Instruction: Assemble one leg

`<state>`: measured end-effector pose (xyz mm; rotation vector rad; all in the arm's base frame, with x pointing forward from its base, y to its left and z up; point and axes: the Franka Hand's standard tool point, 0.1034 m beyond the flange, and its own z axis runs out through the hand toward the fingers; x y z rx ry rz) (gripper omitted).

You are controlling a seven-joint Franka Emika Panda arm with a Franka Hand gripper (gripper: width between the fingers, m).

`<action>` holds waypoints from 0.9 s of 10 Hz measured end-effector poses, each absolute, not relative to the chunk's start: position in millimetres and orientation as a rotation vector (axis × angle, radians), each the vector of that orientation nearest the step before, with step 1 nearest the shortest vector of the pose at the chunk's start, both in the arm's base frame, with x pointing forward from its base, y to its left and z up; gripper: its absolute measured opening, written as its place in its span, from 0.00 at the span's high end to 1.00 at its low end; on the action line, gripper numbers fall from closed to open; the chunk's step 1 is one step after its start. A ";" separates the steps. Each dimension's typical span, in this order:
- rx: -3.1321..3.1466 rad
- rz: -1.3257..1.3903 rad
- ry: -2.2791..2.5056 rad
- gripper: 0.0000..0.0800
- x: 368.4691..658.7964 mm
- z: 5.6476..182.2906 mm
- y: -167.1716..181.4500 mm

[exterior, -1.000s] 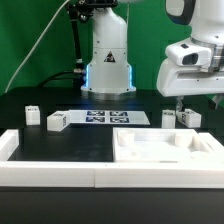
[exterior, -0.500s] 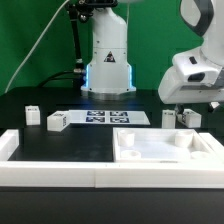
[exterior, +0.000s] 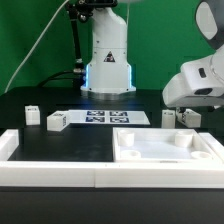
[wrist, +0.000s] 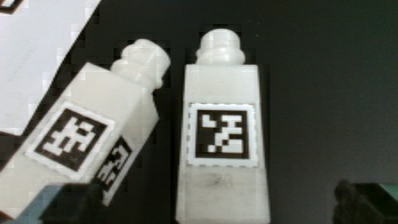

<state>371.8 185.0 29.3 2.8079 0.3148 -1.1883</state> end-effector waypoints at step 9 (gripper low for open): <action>2.798 -1.210 0.324 0.19 361.9 13.4 186.7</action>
Offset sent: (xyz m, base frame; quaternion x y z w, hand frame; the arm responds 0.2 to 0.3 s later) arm 0.0008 0.0094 -0.0071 0.0084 0.0009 0.0047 1.0000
